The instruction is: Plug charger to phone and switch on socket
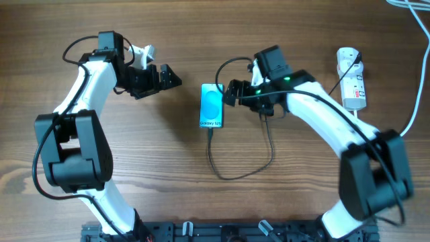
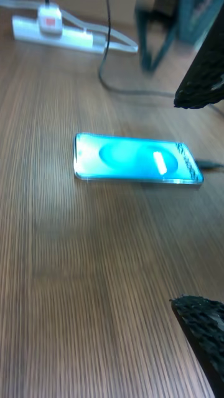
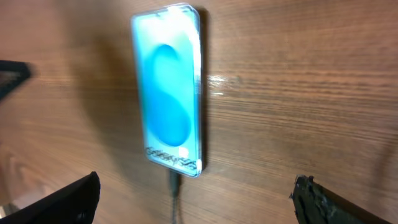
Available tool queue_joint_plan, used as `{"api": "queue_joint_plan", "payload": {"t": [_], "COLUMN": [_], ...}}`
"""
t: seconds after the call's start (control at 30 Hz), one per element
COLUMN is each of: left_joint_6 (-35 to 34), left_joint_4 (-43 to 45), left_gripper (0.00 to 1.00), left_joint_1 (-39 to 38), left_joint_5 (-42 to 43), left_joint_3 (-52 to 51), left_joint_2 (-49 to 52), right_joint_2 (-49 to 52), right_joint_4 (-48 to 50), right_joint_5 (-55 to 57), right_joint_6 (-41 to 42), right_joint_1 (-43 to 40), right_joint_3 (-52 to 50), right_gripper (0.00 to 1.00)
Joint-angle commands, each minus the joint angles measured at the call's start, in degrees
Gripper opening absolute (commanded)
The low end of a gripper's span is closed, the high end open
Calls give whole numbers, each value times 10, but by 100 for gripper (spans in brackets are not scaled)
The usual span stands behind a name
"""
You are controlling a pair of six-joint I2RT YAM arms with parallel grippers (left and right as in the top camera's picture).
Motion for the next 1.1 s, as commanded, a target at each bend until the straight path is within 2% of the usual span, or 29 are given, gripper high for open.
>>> {"api": "queue_joint_plan", "payload": {"t": [0.0, 0.1, 0.3, 0.4, 0.53, 0.67, 0.7, 0.73, 0.8, 0.83, 0.9, 0.97, 1.07], "left_joint_6": [-1, -1, -1, -1, -1, -1, -1, -1, -1, -1, -1, -1, -1], "left_joint_4": [1, 1, 1, 1, 1, 1, 1, 1, 1, 1, 1, 1, 1], "left_gripper": [100, 100, 100, 100, 100, 100, 100, 100, 100, 100, 100, 100, 100], "left_joint_1": [0, 0, 0, 0, 0, 0, 0, 0, 0, 0, 0, 0, 0], "left_joint_5": [-50, -50, -50, -50, -50, -50, -50, -50, -50, -50, -50, -50, -50], "left_joint_3": [0, 0, 0, 0, 0, 0, 0, 0, 0, 0, 0, 0, 0], "left_joint_2": [-1, -1, -1, -1, -1, -1, -1, -1, -1, -1, -1, -1, -1], "right_joint_2": [-63, -71, -71, -69, -50, -30, -21, -15, 4, 16, 45, 82, 126], "right_joint_4": [-56, -187, -350, -344, -322, -302, -301, -302, -296, -287, -272, -253, -233], "right_joint_5": [50, 97, 236, 280, 391, 392, 392, 391, 375, 366, 366, 366, 360], "right_joint_6": [-20, -21, -22, -20, -3, -27, -26, -20, -20, -21, -22, -22, -22], "right_joint_1": [-22, -63, -149, -208, -264, -309, -324, -335, -350, -353, -354, -354, -354], "right_joint_3": [11, 91, 259, 272, 272, 268, 268, 268, 268, 268, 268, 268, 268], "right_gripper": [99, 100, 99, 100, 100, 100, 85, 61, 44, 42, 49, 60, 69]}}
